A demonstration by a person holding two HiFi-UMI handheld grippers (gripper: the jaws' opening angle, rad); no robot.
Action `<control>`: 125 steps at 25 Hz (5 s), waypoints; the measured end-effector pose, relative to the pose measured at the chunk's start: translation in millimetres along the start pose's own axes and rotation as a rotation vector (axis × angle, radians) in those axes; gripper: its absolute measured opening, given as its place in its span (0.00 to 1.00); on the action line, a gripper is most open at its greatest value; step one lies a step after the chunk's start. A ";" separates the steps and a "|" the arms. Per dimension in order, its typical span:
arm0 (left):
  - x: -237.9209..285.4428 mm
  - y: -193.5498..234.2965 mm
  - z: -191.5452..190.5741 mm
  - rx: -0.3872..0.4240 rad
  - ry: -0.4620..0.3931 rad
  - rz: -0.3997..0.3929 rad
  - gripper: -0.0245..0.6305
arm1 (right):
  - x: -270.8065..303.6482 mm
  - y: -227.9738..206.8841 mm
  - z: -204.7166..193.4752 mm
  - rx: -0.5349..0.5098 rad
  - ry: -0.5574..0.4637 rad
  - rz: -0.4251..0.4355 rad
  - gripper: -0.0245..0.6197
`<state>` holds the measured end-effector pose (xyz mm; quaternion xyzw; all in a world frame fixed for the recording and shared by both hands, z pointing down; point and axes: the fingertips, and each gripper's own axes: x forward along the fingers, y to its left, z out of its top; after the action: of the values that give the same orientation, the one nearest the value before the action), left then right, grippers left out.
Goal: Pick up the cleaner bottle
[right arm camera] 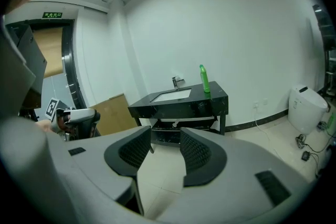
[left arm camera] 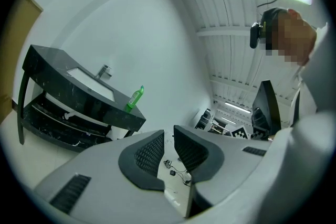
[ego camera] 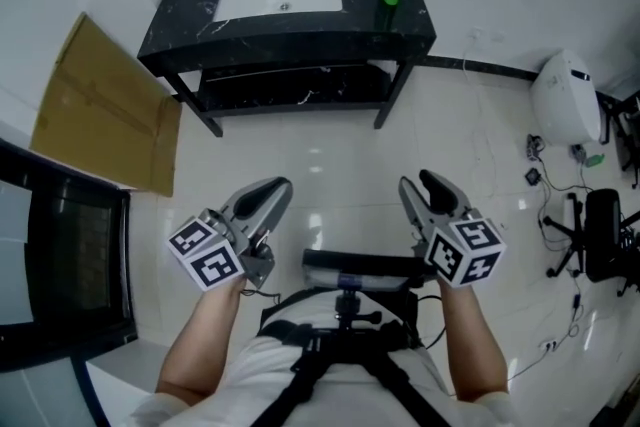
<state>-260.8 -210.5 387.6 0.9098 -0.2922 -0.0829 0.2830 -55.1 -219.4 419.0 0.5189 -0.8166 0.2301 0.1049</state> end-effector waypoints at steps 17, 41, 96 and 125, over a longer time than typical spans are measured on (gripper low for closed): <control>77.7 55.8 35.3 0.004 0.015 0.033 0.11 | 87.9 -52.0 53.7 0.003 0.022 0.055 0.31; 221.1 86.8 78.7 0.025 -0.015 0.094 0.12 | 158.7 -151.6 134.5 -0.032 0.040 0.168 0.31; 314.8 209.7 175.6 0.024 -0.010 0.040 0.12 | 278.2 -208.2 234.9 -0.144 -0.073 0.077 0.40; 299.3 228.6 210.0 0.064 0.018 -0.050 0.12 | 279.0 -203.0 225.2 -0.035 -0.027 -0.043 0.38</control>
<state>-194.0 -634.6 347.3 0.9262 -0.2692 -0.0723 0.2539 19.2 -623.6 391.2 0.5374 -0.8106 0.2061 0.1078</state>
